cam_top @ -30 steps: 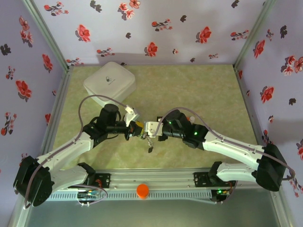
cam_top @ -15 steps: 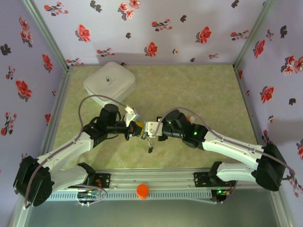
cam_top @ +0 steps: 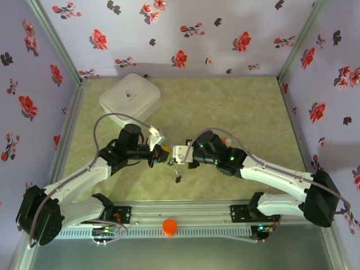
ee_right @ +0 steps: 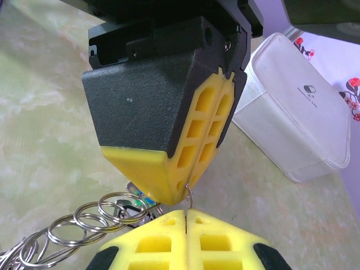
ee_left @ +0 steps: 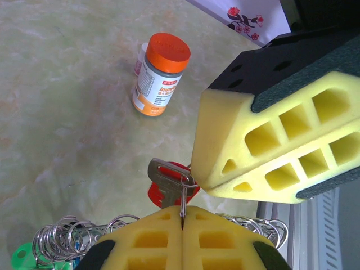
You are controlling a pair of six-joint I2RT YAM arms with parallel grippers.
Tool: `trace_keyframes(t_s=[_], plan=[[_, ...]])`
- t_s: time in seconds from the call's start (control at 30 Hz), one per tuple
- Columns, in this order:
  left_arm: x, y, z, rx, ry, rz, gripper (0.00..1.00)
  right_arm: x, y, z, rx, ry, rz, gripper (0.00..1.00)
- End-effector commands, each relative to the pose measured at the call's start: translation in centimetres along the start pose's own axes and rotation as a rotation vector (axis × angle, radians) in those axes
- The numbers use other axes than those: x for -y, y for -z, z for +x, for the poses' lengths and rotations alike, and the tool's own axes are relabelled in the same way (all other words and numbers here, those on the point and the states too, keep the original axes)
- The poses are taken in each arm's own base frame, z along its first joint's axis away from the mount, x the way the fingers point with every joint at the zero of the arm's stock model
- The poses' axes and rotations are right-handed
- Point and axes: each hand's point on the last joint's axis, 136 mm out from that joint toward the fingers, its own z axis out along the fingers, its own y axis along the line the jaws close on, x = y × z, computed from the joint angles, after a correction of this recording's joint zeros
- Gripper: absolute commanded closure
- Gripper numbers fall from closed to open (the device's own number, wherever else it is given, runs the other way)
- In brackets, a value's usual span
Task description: Put the keys on the keyring
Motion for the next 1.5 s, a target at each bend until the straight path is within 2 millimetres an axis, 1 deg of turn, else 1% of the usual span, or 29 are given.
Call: trace_keyframes(t_s=[0.0,0.43,0.5,0.67,0.77,0.83,0.87,0.93,1.0,1.1,1.17,1.27,1.33,1.47], plan=[[0.9,0.4,-2.6,0.067,-0.065,0.025,1.00,-1.1,0.0,-0.3,0.004,-0.011,-0.066,1.00],[1.1,0.6,-2.7,0.078,-0.074,0.025,1.00,-2.4,0.0,-0.7,0.013,-0.045,-0.150,1.00],[1.1,0.6,-2.7,0.079,-0.101,0.021,1.00,-2.6,0.0,-0.7,0.011,-0.049,-0.162,1.00],[1.0,0.7,-2.6,0.081,-0.109,0.014,1.00,-2.5,-0.1,-0.5,0.002,-0.054,-0.159,1.00],[1.0,0.7,-2.5,0.089,-0.128,0.012,1.00,-1.8,0.0,-0.7,0.008,-0.066,-0.122,1.00],[0.9,0.8,-2.4,0.098,-0.153,0.000,1.00,-1.2,0.3,-1.1,0.035,-0.095,-0.098,0.85],[0.8,0.9,-2.3,0.105,-0.175,-0.004,1.00,-1.1,0.6,-1.3,0.053,-0.111,-0.095,0.81],[0.9,1.0,-2.4,0.130,-0.219,-0.011,1.00,-0.7,1.3,-1.7,0.083,-0.158,-0.091,0.78],[0.8,1.1,-2.2,0.155,-0.268,-0.022,1.00,-0.2,1.9,-1.6,0.103,-0.199,-0.081,0.78],[0.7,1.1,-1.8,0.183,-0.346,-0.039,1.00,0.5,2.8,-1.7,0.151,-0.277,-0.073,0.82],[0.8,1.2,-1.8,0.221,-0.398,-0.041,1.00,0.8,3.0,-1.6,0.177,-0.318,-0.066,0.85],[1.5,1.5,-2.0,0.283,-0.470,-0.028,1.00,0.9,2.6,-1.3,0.177,-0.343,-0.069,0.85],[1.9,1.7,-2.1,0.306,-0.500,-0.013,1.00,0.6,2.2,-1.3,0.174,-0.357,-0.091,0.85],[2.2,1.8,-2.1,0.323,-0.522,-0.002,1.00,0.1,1.6,-1.1,0.161,-0.371,-0.129,0.82]])
